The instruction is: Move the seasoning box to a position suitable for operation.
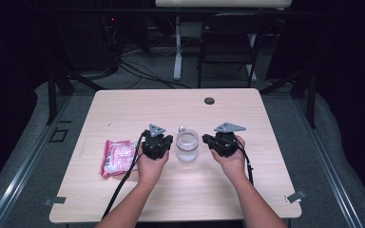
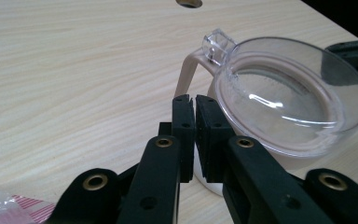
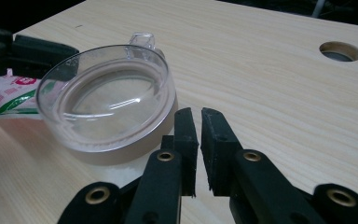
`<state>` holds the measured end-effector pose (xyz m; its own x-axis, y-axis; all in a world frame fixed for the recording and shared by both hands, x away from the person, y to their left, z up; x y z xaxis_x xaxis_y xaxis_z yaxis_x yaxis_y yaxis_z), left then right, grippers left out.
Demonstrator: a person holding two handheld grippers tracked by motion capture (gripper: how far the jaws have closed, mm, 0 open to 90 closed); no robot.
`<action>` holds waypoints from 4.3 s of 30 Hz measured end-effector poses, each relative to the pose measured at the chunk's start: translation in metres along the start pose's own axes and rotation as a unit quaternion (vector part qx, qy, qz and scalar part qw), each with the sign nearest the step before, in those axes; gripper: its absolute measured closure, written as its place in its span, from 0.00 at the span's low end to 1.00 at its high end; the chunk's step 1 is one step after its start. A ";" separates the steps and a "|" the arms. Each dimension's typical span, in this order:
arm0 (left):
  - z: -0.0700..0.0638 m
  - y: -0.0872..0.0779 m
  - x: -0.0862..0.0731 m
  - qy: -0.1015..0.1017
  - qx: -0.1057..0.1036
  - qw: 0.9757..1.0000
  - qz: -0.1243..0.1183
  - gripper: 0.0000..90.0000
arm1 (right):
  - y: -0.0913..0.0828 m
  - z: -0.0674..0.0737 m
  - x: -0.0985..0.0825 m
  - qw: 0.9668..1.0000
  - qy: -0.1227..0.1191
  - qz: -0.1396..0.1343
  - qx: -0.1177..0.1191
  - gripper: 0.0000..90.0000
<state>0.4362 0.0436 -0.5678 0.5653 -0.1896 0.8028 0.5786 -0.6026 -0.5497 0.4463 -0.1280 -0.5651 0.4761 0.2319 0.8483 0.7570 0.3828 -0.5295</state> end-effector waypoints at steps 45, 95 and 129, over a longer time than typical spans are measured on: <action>-0.027 0.016 -0.010 0.053 -0.074 0.995 0.049 1.00 | -0.014 0.007 -0.019 1.000 -0.012 0.022 -0.017 1.00; 0.032 -0.107 -0.039 0.021 -0.030 0.999 -0.030 0.75 | -0.027 0.051 -0.025 0.994 -0.083 0.034 0.069 0.93; 0.070 -0.153 -0.071 -0.023 0.051 0.997 -0.046 0.71 | 0.066 0.014 -0.031 0.994 -0.061 0.096 0.005 0.90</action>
<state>0.3489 0.2032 -0.5565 0.5320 -0.1004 0.8407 0.6844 -0.5337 -0.4968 0.4757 -0.0977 -0.6265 0.5528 0.4070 0.7272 0.6532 0.3302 -0.6814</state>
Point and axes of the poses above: each handheld gripper's, and its own axes: y roughly forward along the jaws, x roughly out of its top, z roughly to its left, the point moved 8 cm from there along y, roughly forward along the jaws, and after that the axes turned 11 degrees about -x, right-handed, at the moved point
